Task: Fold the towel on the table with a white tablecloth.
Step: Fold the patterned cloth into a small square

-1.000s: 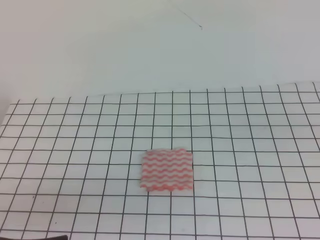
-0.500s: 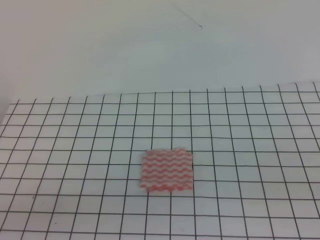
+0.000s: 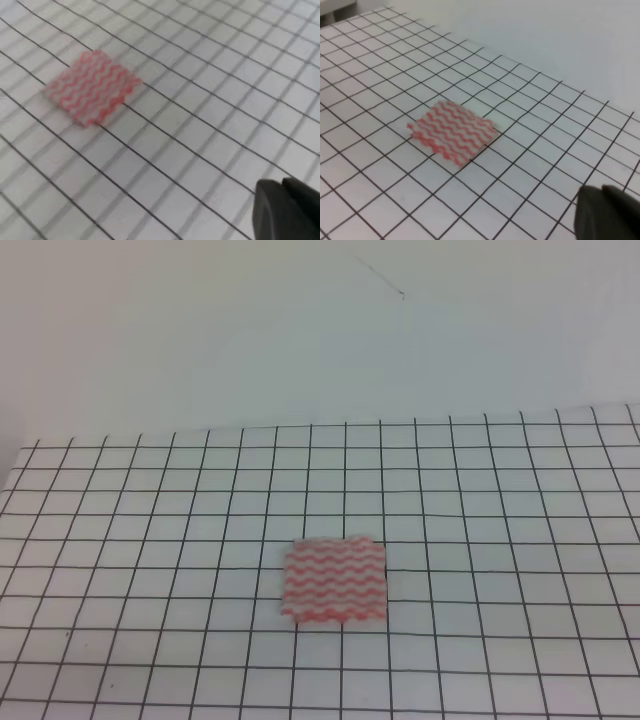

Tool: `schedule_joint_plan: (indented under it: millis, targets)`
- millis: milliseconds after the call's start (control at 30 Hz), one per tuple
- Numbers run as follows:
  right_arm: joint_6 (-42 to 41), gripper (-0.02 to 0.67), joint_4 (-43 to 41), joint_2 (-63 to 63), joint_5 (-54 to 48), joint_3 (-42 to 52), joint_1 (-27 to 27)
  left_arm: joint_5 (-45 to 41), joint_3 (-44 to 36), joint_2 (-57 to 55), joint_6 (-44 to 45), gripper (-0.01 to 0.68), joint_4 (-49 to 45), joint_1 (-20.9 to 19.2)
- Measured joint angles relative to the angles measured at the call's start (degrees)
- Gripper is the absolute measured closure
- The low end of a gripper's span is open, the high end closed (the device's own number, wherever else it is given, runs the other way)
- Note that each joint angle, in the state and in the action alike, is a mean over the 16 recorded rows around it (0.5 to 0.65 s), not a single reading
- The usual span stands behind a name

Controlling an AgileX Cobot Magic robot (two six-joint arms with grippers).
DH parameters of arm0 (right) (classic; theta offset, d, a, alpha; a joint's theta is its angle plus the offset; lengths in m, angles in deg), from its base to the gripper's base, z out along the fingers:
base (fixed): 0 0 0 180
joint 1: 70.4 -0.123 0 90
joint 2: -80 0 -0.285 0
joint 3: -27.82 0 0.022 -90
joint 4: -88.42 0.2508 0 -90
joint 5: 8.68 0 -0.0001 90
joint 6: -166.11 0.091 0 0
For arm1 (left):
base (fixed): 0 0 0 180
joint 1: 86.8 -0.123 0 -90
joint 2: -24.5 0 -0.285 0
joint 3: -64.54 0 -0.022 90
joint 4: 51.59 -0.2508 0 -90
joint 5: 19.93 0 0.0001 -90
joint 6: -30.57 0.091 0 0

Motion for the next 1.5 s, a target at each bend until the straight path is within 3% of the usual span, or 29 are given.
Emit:
schedule_joint_plan:
  millis: [300,600,800,1067,1500]
  targets:
    - [0.0,0.65,0.0,0.0,-0.1,0.0,0.0,11.0,-4.6,10.4,2.0,0.675,-1.9,-10.8]
    - [0.0,0.65,0.0,0.0,-0.2,0.0,0.0,28.5,-19.7,19.6,2.4,0.675,1.0,-18.9]
    - [0.0,0.65,0.0,0.0,-0.4,0.0,0.0,32.6,-28.0,21.4,2.5,0.674,3.3,-20.1]
    - [0.0,0.65,0.0,0.0,-0.7,0.0,0.0,27.9,-30.8,21.4,0.0,0.674,2.5,-20.1]
    - [0.0,0.65,0.0,0.0,-1.2,0.0,0.0,25.7,-30.9,21.4,-23.5,0.674,-12.4,-20.1]
